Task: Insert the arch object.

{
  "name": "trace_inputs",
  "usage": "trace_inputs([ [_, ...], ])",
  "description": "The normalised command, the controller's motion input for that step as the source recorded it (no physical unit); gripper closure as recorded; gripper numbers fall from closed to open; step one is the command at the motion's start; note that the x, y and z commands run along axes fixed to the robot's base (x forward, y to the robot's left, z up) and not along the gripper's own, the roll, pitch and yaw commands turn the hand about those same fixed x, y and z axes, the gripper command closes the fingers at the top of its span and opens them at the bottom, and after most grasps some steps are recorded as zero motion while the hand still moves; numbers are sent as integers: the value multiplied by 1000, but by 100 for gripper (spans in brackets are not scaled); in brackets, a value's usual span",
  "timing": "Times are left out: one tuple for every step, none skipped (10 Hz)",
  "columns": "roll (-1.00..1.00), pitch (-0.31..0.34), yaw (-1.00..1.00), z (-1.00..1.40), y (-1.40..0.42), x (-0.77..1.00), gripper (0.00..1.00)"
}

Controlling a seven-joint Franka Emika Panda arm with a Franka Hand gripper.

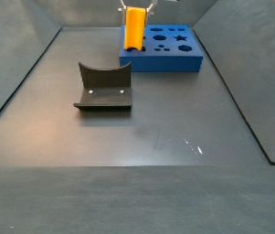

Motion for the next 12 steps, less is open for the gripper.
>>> trace_inputs([
  [59,0,-37,-240,40,-206,100],
  [54,0,-34,-217,0,-266,100],
  [84,0,-51,-166,14,-243,100],
  [97,0,-69,-169,23,-220,100],
  [69,0,-80,-223,0,-100,100],
  [64,0,-66,-331,0,-9,100],
  [96,0,-66,-411,-69,0,100],
  [140,0,-54,-414,-271,40,100],
  [114,0,-97,-471,-300,69,100],
  [110,0,0,-491,-297,0,100],
  [51,-100,54,-460,-289,0,100],
  [163,-66,131,-577,-151,0,100],
])
